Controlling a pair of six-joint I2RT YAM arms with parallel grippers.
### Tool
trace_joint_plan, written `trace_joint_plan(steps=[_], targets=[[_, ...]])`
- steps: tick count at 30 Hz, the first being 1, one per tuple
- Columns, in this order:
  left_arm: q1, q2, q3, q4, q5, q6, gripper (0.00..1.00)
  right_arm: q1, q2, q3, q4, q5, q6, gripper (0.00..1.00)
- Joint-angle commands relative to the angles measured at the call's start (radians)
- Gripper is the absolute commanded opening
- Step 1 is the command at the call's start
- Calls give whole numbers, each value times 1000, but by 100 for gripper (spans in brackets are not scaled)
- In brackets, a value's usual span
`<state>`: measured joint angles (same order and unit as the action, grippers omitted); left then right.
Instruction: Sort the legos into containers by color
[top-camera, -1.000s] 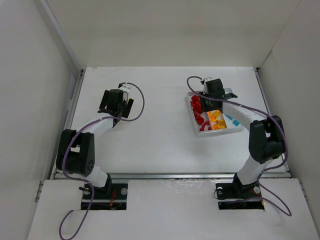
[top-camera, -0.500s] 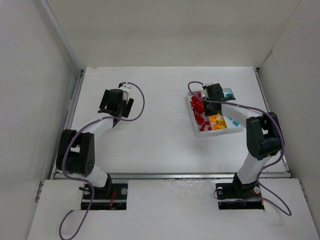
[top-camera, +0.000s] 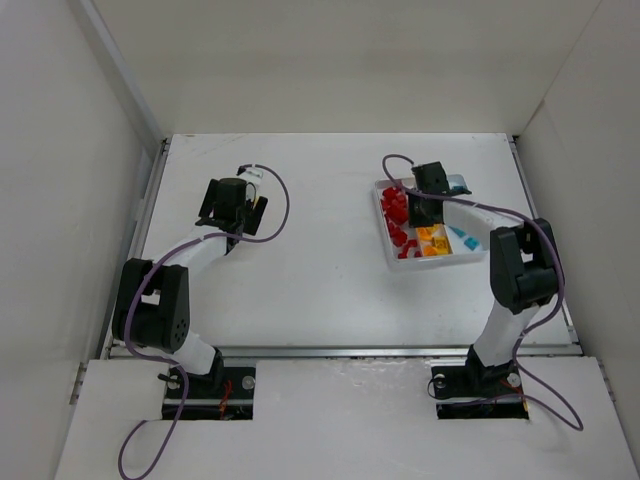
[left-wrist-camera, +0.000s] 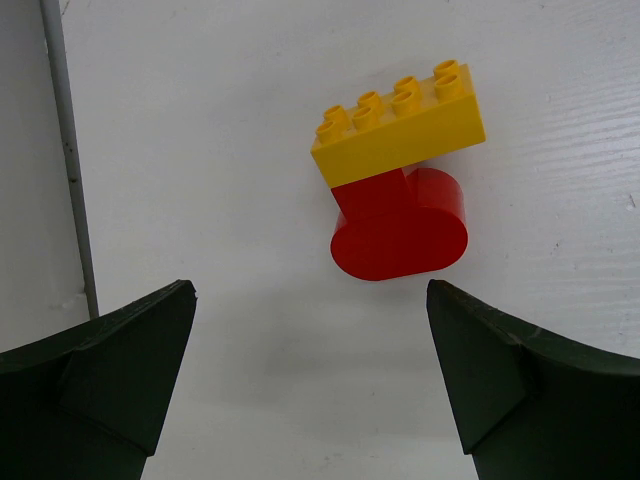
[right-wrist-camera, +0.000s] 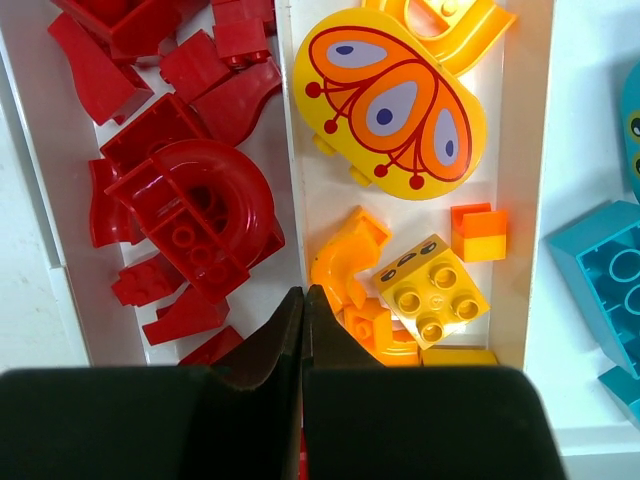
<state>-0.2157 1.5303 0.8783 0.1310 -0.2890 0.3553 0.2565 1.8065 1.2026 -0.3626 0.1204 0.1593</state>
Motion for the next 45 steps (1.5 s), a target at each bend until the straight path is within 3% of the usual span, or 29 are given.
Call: trace_joint_plan(steps=[1,16,17,21,22,24,34,45], targets=[[4,-36,4,24,-7,-3,100,-11,40,43,37,1,92,0],[4,-36,-15,24,-16,-12,100,-49,105,143,10,47,132,3],[4,-36,-15,24,-25,-12,100,-49,105,152,10,47,120,20],[15,-27,-4,24,-47,-32,100,-36,87,152,1,47,66,61],[15,-18,-4,24,-47,-32,100,-36,76,140,1,57,53,80],[24,-7,17,15,-47,-41,100,1,41,140,1,99,10,100],[24,71,56,5,158,-10,100,43,-47,140,-10,122,-26,100],[24,194,105,31,82,-108,100,43,-93,149,-39,140,-35,100]])
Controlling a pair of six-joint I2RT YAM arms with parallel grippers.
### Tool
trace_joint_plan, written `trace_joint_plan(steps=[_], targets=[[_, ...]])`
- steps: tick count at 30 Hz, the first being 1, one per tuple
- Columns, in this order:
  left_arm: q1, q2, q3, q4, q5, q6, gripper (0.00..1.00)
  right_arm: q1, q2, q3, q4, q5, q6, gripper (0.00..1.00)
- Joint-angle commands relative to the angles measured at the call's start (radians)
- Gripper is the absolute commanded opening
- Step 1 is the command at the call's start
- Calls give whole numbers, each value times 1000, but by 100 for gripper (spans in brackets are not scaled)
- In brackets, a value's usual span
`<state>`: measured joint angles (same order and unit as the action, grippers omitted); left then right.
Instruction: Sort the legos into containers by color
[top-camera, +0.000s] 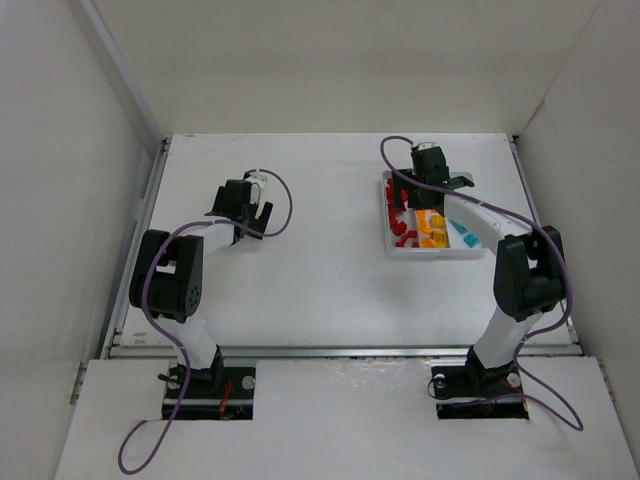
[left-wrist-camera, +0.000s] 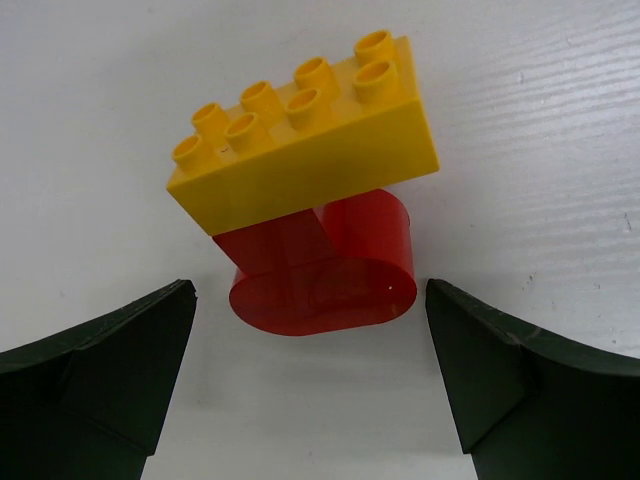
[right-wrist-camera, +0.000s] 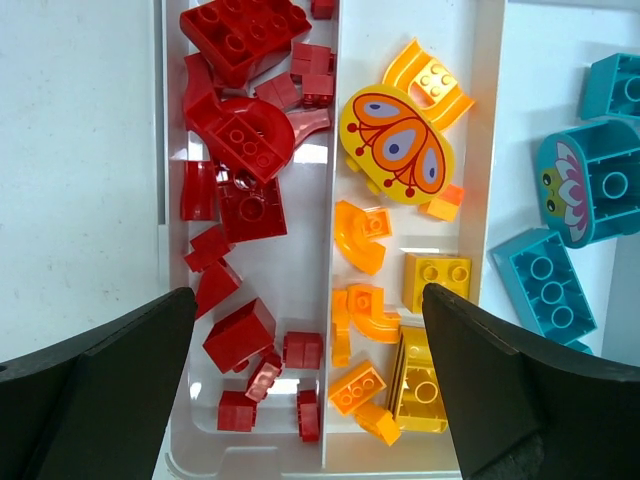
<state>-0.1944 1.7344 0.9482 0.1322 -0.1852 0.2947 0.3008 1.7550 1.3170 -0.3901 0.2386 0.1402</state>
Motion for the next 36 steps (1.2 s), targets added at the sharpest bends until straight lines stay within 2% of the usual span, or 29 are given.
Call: trace_joint_plan(steps=[1,3,5,8,9,16,21,26,28,35,36], targets=[[3,-10,35,40,-22,-48,100,-2,-42,34,-12,22,-16,100],[3,-1,35,40,-13,-48,97,-2,-42,44,-23,31,-16,100],[3,-1,35,40,-13,-48,85,-2,-42,44,-23,31,-16,100],[3,-1,35,49,10,-35,73,-2,-52,44,-23,31,-16,100],[3,-1,35,58,10,-26,65,-2,-52,44,-23,31,-16,100],[3,-1,35,47,59,-6,41,-2,-71,33,-23,31,-27,100],[3,-12,44,26,70,15,0,-2,-110,2,0,-10,-80,100],[-6,-85,44,17,147,133,0,-2,-225,-21,80,-160,-201,100],[-31,-142,35,17,196,257,0,-2,-309,-30,132,-194,-240,100],[-100,-323,15,26,513,578,0,8,-553,-56,281,-211,-284,100],[-100,-343,15,26,603,634,0,8,-589,-76,318,-199,-284,100]])
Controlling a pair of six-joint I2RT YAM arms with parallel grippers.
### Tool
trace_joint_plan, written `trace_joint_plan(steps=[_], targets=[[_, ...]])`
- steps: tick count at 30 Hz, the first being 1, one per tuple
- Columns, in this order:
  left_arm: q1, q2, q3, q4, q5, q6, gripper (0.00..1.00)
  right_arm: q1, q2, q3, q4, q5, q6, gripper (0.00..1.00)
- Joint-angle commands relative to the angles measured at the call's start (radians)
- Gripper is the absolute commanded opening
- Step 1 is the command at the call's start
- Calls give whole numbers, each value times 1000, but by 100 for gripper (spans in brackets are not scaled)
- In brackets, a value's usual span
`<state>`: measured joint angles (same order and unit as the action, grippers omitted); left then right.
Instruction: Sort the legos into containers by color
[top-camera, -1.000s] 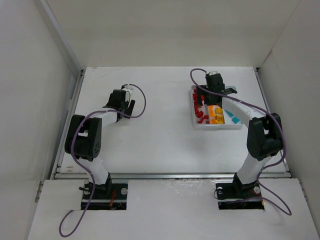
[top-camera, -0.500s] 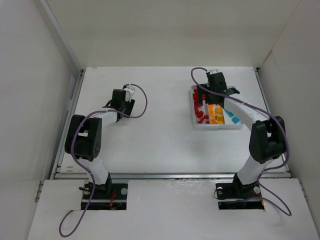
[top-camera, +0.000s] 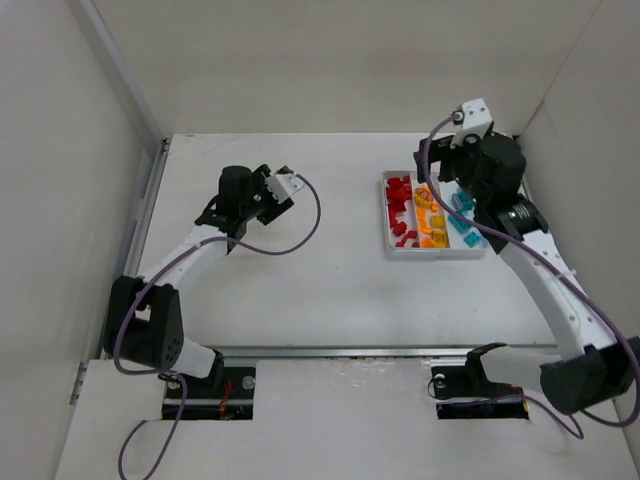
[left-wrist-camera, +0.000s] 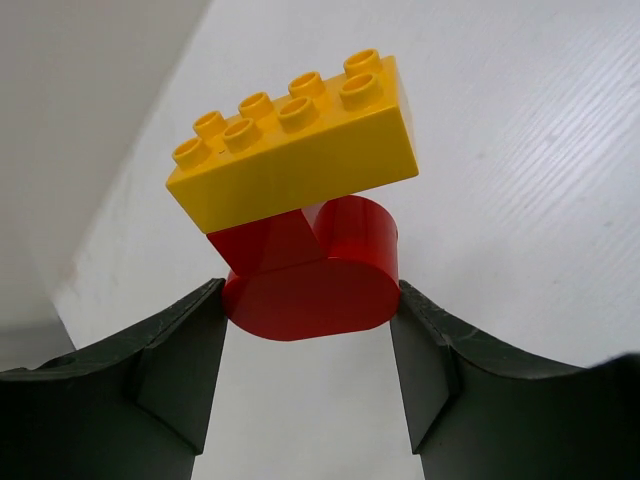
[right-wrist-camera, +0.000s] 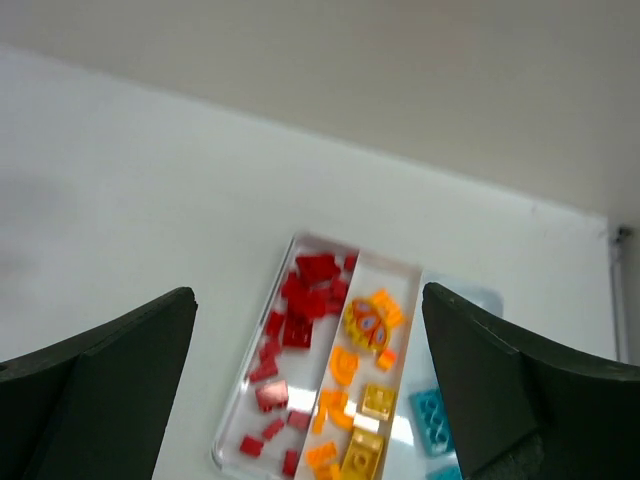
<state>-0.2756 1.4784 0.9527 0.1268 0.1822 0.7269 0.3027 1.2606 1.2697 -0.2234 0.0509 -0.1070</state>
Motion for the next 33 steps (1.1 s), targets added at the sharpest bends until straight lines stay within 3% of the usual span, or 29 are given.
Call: trace_joint_plan(steps=[1,4,9,11,14,16,18,22,25,28,33], targets=[[-36,-105,11,46,282,225,0,15,-130,-53,227,-2,-37,100],[-86,-162,0,92,404,243,0,15,-217,-115,300,26,-37,100],[-166,-217,37,181,462,223,0,128,-227,-35,176,110,-98,100],[-197,-217,53,191,482,223,0,157,-227,-15,154,110,-181,100],[-229,-227,77,162,505,235,0,263,-187,48,89,264,-321,100],[-241,-237,86,143,519,235,0,280,-146,120,29,336,-294,100],[-252,-250,86,143,519,235,0,280,-145,131,29,336,-134,100],[-272,-260,77,143,510,194,0,237,-136,131,-2,-80,-34,100],[-272,-260,77,143,478,151,0,237,-81,155,-54,-269,56,100],[-272,-260,77,143,456,117,0,237,-29,165,-76,-420,170,97],[-272,-260,66,134,438,86,0,248,-29,85,45,-434,316,90]])
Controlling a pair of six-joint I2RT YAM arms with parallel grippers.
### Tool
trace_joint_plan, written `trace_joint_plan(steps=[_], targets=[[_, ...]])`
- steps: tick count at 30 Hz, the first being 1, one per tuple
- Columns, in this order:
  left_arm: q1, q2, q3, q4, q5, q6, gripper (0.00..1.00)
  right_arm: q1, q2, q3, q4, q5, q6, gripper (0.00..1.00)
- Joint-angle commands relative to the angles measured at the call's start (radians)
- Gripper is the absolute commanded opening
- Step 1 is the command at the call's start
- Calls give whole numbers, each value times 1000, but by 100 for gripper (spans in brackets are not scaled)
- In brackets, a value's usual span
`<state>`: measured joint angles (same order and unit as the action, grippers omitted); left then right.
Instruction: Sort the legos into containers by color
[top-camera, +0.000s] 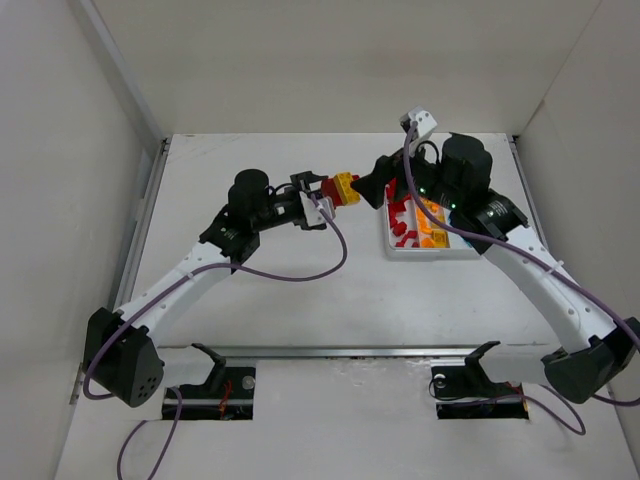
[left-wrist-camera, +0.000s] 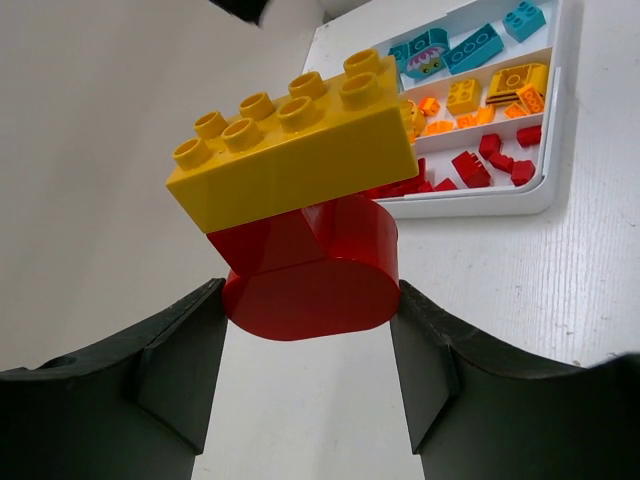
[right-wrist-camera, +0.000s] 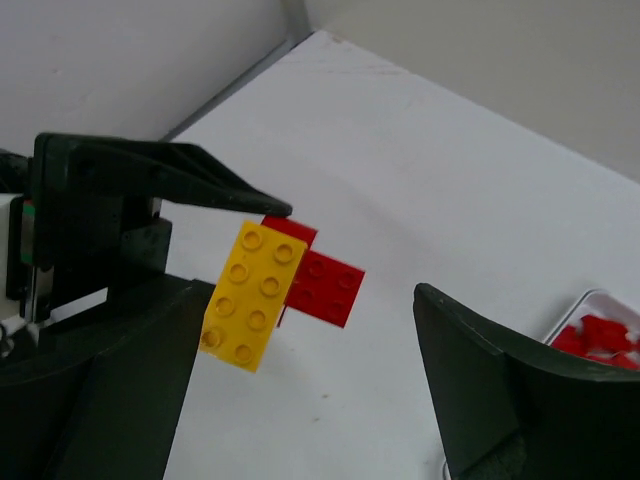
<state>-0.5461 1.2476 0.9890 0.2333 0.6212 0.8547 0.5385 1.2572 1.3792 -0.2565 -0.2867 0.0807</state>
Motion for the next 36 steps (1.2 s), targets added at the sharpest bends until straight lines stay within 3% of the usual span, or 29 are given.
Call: trace_joint_plan(steps=[1,19,22,26,27,30,33,36], targets=[[-2,-30,30,28,-2,-42,0,12,-25,-25,79,-86,128,89],[-2,-59,-42,69,-67,-51,0,32,136,15,98,-52,217,75],[-2,-68,-53,78,-77,-51,0,41,145,26,108,-52,217,65],[-2,-68,-62,98,-104,-62,0,41,165,26,118,-78,192,43],[-2,-68,-73,98,-104,-62,0,41,165,26,118,-112,192,29],[-2,-68,-84,98,-115,-62,0,41,177,26,118,-158,182,10],[-2,-68,-84,98,-138,-71,0,41,177,26,128,-181,172,0],[-2,-59,-95,86,-138,-57,0,29,166,-8,128,-181,162,0]])
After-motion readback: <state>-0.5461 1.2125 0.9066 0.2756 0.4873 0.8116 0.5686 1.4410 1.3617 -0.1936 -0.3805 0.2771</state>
